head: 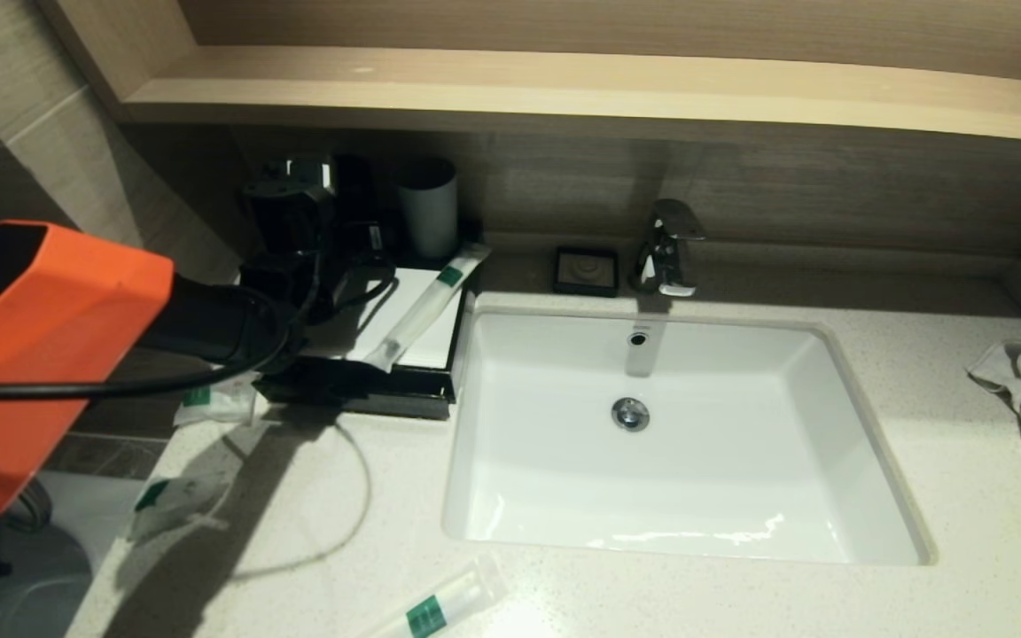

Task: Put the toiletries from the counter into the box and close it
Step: Place the cup on the storage box, then open the drawer

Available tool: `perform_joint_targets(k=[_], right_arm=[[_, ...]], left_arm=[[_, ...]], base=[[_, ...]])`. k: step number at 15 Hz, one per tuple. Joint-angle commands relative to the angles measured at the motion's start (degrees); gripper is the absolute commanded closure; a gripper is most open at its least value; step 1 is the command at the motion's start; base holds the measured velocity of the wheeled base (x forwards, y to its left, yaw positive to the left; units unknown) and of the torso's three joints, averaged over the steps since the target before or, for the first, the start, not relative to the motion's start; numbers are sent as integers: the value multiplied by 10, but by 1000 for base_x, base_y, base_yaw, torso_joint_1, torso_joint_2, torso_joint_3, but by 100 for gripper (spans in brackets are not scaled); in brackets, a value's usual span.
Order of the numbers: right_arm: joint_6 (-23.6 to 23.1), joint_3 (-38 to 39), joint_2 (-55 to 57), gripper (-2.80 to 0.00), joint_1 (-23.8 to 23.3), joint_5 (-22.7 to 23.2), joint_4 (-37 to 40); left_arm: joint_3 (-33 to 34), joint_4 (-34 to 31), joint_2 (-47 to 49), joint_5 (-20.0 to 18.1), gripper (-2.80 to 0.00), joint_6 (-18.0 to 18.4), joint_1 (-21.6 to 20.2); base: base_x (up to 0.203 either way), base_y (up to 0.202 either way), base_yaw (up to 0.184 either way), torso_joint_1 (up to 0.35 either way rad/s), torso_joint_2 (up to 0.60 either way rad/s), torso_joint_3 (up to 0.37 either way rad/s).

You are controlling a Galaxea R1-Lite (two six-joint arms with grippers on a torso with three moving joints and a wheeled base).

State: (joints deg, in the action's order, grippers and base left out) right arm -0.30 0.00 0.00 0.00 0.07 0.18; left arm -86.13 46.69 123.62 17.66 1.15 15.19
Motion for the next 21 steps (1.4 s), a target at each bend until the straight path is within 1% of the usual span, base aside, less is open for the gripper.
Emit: perform_joint_targets(k=[1,8,15,18,19,21], right_arm=[[0,0,0,0,0,0,0],[0,0,0,0,0,0,0],[0,0,0,0,0,0,0],[0,0,0,0,0,0,0],[0,0,0,0,0,0,0],[0,0,0,0,0,0,0]], left_arm=[[18,5,-20,1,-280,0,0],[143,30,-106,1,-280,1,0],[275,31,-216,-5,-280,-1,1],[310,31,-244,-6,-280,0,1],[324,30,-255,-6,0,0,2],[352,29,-276,-7,0,3,2]], base=[[0,0,0,0,0,0],[0,0,0,0,0,0],[0,0,0,0,0,0],[0,0,0,0,0,0],[0,0,0,0,0,0],[0,0,0,0,0,0]])
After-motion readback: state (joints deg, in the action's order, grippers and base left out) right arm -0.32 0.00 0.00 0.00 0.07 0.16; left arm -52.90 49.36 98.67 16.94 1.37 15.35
